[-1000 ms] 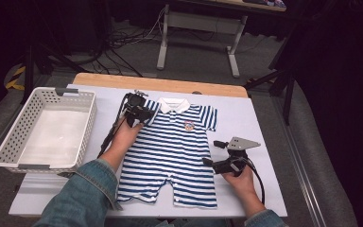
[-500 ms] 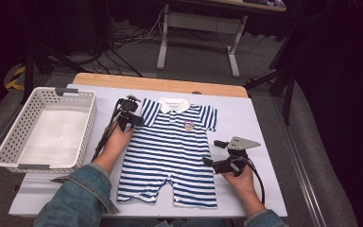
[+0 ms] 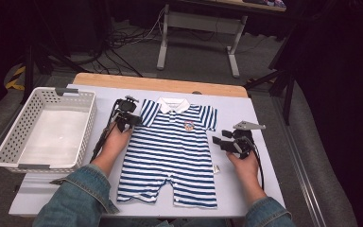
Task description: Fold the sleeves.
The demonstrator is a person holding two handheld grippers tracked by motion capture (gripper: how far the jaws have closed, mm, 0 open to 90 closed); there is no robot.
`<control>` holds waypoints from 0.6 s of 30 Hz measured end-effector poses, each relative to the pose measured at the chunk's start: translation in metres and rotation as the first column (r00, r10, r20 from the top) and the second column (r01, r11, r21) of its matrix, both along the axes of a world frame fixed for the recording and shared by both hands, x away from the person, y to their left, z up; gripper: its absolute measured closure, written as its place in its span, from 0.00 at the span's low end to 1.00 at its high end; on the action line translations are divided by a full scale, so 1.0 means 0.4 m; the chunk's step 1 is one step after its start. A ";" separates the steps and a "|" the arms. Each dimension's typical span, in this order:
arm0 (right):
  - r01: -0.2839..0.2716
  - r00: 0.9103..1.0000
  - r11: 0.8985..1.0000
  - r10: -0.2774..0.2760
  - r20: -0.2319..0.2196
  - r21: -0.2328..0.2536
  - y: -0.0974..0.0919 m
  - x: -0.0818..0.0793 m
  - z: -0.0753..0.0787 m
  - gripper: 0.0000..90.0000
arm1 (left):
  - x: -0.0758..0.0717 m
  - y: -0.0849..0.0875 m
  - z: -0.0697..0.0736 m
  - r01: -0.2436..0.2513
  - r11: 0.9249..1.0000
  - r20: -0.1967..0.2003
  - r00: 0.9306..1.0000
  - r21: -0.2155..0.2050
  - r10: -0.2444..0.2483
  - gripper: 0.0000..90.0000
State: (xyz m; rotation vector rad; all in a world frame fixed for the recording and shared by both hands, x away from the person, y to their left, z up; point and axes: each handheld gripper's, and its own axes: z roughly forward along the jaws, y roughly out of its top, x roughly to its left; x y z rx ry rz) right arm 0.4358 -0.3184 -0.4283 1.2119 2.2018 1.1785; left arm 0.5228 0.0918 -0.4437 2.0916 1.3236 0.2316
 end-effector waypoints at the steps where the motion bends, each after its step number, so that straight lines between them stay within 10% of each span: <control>1: 0.020 1.000 1.000 -0.020 -0.018 0.004 -0.001 0.018 0.005 0.49 | -0.004 0.003 0.003 0.001 1.000 0.009 1.000 -0.006 -0.001 0.78; 5: 0.059 0.998 0.996 -0.061 -0.023 -0.066 0.009 0.072 0.026 0.55 | -0.026 0.020 0.016 -0.003 0.999 0.043 0.999 -0.038 0.005 0.62; 18: 0.165 0.981 0.975 -0.178 -0.080 -0.152 0.020 0.233 0.000 0.68 | -0.127 0.047 0.044 0.052 0.992 0.150 0.988 -0.115 -0.034 0.51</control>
